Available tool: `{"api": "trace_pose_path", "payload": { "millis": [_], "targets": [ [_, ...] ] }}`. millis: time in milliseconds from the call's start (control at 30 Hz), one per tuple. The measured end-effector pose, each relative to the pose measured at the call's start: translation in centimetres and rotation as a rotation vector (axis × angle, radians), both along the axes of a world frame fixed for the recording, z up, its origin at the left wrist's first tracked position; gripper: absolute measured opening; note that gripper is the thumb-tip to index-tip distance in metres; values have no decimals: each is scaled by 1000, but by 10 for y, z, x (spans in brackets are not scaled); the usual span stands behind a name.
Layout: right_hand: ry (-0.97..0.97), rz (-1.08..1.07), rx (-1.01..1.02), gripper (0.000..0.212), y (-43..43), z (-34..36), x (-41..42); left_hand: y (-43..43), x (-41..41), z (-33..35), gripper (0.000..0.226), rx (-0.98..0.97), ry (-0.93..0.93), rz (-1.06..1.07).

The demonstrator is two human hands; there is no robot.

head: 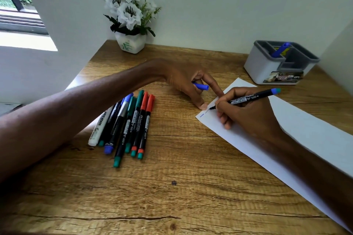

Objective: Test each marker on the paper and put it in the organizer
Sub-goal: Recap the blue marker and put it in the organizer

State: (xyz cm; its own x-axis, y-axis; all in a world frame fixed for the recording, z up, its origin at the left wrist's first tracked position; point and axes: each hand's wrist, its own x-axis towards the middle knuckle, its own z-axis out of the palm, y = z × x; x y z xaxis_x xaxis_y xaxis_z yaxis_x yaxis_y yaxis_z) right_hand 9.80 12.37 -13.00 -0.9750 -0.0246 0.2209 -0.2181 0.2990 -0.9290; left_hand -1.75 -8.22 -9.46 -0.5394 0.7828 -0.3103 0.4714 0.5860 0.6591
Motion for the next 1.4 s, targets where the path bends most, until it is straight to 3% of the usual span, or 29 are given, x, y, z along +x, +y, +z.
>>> {"api": "trace_pose_path", "payload": {
  "millis": [400,667,767,1067,1400],
  "targets": [
    [47,40,101,12,-1,-1,1,2,-9,-5,29,7,-31,16],
    [-55,-213,-372,8,13,6,-7,8,-11,3,30,29,-23,47],
    [-48,-190,-468,12,13,9,-7,11,-17,1,32,111,-150,93],
    [26,-58,-446,14,14,19,-4,8,-17,7,26,402,-279,-20],
    [20,-72,-457,13,15,20,-5,6,-14,10,29,430,-345,-22]
  ]
}}
